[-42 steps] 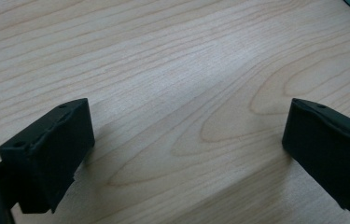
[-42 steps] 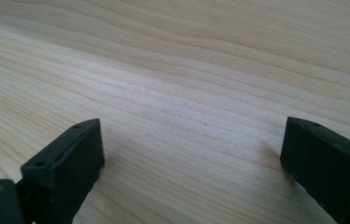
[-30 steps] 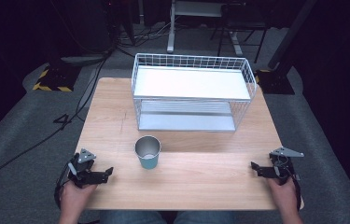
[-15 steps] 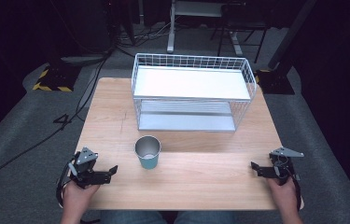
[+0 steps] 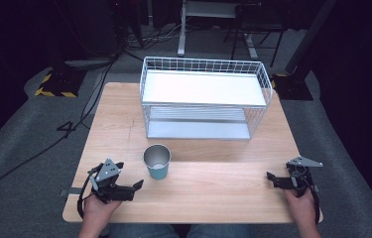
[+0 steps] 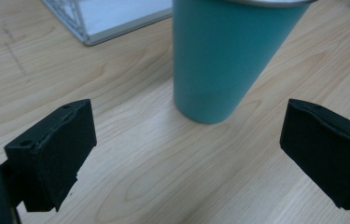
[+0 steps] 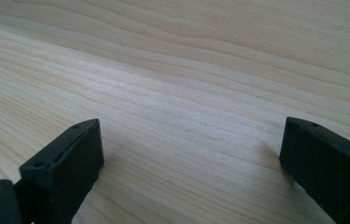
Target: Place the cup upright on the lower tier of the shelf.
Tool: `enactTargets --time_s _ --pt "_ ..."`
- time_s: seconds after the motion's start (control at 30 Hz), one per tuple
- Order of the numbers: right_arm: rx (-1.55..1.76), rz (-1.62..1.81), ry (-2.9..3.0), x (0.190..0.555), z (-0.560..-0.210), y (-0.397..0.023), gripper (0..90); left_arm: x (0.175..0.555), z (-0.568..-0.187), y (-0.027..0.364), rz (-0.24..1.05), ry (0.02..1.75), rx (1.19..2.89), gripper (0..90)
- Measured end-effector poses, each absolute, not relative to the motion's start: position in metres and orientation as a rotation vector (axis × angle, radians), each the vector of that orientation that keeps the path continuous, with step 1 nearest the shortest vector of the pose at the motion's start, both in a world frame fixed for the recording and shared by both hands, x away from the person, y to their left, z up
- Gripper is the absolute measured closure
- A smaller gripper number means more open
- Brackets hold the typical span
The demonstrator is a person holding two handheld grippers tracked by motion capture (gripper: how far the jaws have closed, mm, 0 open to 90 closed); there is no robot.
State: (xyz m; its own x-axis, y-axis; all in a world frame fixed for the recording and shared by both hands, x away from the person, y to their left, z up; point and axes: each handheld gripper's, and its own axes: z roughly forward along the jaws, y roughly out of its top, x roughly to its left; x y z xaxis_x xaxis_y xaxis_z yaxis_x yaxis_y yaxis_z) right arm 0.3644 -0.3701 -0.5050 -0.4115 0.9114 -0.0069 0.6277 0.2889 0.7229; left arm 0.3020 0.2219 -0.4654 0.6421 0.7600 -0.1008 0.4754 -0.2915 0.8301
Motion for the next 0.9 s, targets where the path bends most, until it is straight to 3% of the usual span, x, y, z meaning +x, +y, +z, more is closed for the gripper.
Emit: enactTargets --time_s 0.2,0.9 --pt "1.372 0.91 2.145 0.364 -0.505 -0.369 6.2 0.309 -0.47 0.208 0.364 0.932 1.926 0.1" --pt "1.383 0.907 2.141 0.364 -0.505 -0.367 5.9 0.334 -0.482 0.179 0.334 0.917 1.968 0.3"
